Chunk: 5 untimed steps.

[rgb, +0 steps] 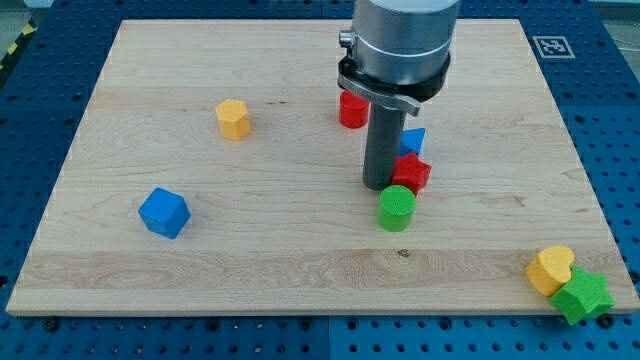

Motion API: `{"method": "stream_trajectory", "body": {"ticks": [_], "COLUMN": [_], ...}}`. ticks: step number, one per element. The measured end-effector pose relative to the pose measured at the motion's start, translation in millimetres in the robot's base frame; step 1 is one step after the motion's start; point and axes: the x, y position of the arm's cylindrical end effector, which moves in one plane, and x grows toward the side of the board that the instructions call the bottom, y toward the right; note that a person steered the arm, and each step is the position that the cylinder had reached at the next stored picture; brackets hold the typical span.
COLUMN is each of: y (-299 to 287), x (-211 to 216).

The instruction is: Point at the left side of the green circle

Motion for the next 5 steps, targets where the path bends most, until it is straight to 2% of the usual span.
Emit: {"method": "stream_trajectory", "body": {"ticks": [2, 3, 4, 5], "y": [-1, -34, -62, -62], "x": [0, 4, 27, 56]}}
